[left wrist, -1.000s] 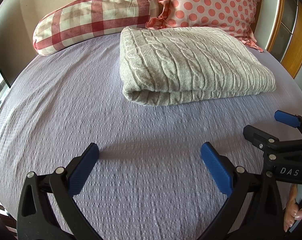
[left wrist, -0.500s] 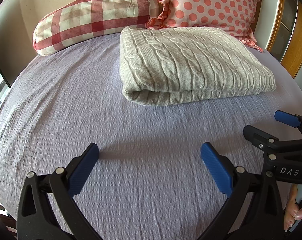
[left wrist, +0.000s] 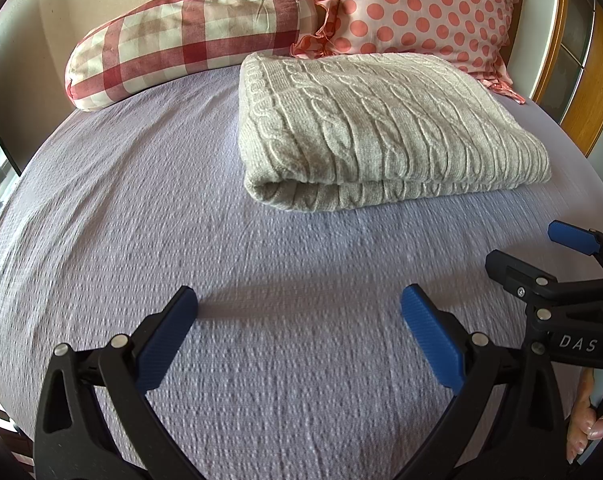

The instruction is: Fold small clothes

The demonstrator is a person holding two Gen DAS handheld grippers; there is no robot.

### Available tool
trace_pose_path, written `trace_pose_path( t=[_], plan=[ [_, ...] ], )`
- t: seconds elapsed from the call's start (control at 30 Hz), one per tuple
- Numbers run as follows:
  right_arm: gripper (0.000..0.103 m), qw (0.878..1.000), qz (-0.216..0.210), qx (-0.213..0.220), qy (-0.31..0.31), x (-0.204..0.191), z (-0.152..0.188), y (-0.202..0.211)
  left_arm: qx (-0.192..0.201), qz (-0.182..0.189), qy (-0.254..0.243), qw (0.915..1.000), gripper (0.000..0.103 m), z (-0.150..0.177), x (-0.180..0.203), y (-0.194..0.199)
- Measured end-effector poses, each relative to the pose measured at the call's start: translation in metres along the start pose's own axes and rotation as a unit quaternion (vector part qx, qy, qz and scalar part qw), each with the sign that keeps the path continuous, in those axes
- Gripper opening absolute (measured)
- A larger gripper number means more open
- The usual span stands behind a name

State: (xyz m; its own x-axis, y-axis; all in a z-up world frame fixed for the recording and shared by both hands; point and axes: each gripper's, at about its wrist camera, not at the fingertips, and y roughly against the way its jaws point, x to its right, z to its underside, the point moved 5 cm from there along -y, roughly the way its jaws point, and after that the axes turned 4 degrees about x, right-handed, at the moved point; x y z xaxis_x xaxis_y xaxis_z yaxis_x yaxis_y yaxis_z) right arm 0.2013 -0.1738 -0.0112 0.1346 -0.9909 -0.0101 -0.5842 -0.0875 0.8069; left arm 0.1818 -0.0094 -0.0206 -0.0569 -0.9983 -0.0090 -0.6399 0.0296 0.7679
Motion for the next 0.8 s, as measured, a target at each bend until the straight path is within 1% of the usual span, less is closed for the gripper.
trace_pose_path(
  t=[0.8],
  plan=[
    [0.102,1.0,0.0,0.0,0.0,0.0001,0.0001,0.0,0.003,0.001,-0.002,1.0,0.101,0.0004,-0.0008,0.0]
  ],
)
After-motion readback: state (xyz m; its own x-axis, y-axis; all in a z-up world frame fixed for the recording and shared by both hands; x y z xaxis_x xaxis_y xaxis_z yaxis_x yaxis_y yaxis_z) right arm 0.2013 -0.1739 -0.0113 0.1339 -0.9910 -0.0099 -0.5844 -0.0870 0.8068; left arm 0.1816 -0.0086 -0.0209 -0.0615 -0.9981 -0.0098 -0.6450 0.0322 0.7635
